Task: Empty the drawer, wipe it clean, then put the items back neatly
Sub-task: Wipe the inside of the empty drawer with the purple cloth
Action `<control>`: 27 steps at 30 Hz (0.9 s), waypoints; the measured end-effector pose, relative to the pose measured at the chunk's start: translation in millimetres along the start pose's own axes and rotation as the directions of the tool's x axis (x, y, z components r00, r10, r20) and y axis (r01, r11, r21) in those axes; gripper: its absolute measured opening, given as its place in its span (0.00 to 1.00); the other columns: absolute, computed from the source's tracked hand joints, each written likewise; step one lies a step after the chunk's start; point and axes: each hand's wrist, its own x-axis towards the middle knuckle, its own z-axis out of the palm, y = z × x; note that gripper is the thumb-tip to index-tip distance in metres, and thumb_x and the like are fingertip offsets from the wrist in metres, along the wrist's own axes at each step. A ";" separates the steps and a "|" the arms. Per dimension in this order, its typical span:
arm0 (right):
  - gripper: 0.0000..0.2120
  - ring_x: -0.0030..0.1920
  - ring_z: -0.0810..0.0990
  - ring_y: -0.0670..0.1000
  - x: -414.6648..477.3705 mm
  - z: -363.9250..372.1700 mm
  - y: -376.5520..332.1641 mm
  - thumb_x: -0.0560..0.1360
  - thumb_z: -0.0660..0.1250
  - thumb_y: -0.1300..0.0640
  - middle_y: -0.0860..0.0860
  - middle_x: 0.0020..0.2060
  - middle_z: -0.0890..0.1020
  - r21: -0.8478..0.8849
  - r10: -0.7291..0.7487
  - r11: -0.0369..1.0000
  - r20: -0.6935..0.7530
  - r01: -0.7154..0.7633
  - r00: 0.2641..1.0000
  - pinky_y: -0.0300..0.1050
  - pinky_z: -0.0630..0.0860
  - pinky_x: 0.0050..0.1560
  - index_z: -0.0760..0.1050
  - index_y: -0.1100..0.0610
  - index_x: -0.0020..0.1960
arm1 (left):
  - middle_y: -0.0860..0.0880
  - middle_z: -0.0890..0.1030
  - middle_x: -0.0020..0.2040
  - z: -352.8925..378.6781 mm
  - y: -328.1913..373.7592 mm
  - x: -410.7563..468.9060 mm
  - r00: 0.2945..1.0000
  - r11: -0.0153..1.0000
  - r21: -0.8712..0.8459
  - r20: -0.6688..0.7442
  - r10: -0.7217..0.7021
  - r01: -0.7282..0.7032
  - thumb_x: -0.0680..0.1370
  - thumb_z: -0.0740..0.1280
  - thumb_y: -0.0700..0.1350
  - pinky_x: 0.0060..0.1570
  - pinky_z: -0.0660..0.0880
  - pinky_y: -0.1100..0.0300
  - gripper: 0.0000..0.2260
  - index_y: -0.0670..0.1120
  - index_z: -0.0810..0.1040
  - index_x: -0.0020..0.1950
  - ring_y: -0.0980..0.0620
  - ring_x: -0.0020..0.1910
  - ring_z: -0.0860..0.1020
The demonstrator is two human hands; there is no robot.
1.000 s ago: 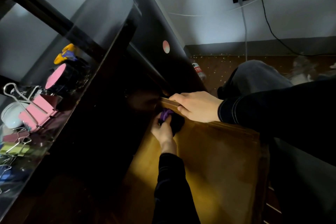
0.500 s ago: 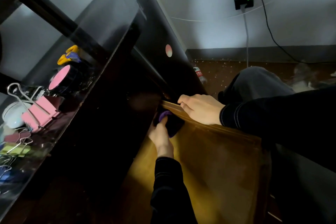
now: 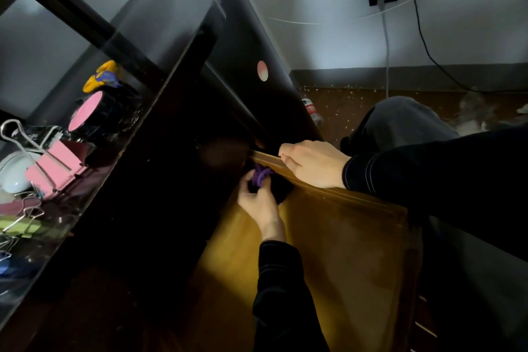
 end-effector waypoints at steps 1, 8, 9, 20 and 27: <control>0.12 0.40 0.79 0.54 0.2 -1.0 0.0 0.85 0.52 0.51 0.50 0.44 0.81 0.001 0.001 1.000 -0.001 -0.001 1.000 0.49 0.71 0.39 0.72 0.52 0.57 | 0.46 0.84 0.50 1.4 -3.2 -3.8 1.000 0.999 0.028 0.021 -0.019 0.019 0.74 0.69 0.30 0.57 0.80 0.50 0.15 0.51 0.80 0.48 0.44 0.53 0.83; 0.12 0.39 0.77 0.53 0.1 0.0 -0.1 0.85 0.51 0.51 0.51 0.45 0.81 0.014 0.010 1.000 -0.001 -0.010 1.000 0.49 0.69 0.39 0.72 0.52 0.58 | 0.46 0.86 0.47 -3.6 0.1 -0.4 1.000 0.999 -0.031 -0.006 -0.004 0.004 0.72 0.71 0.33 0.47 0.83 0.50 0.13 0.53 0.84 0.46 0.43 0.49 0.85; 0.12 0.40 0.78 0.53 0.4 0.4 -0.4 0.85 0.51 0.51 0.51 0.45 0.81 0.016 0.011 1.000 0.000 -0.011 1.000 0.49 0.69 0.38 0.72 0.52 0.58 | 0.45 0.86 0.47 -2.7 1.3 -3.0 1.000 0.999 -0.036 0.004 0.020 -0.020 0.72 0.71 0.34 0.48 0.83 0.48 0.13 0.52 0.84 0.46 0.43 0.49 0.85; 0.11 0.43 0.80 0.55 -3.7 -6.6 -5.9 0.85 0.52 0.52 0.51 0.46 0.81 0.020 0.012 1.000 0.016 -0.013 1.000 0.53 0.76 0.44 0.72 0.53 0.57 | 0.43 0.84 0.51 -0.1 -0.2 -17.6 0.998 0.997 0.061 0.044 0.045 -0.047 0.72 0.71 0.33 0.56 0.80 0.42 0.11 0.46 0.82 0.50 0.42 0.52 0.83; 0.11 0.45 0.80 0.56 -4.5 -7.9 -6.0 0.85 0.52 0.51 0.50 0.46 0.80 0.020 0.026 0.999 0.025 -0.027 0.999 0.52 0.74 0.44 0.72 0.51 0.58 | 0.46 0.85 0.48 -0.4 -1.7 -25.0 0.994 0.997 0.057 0.094 -0.051 0.046 0.73 0.70 0.34 0.58 0.80 0.43 0.10 0.49 0.82 0.48 0.46 0.51 0.83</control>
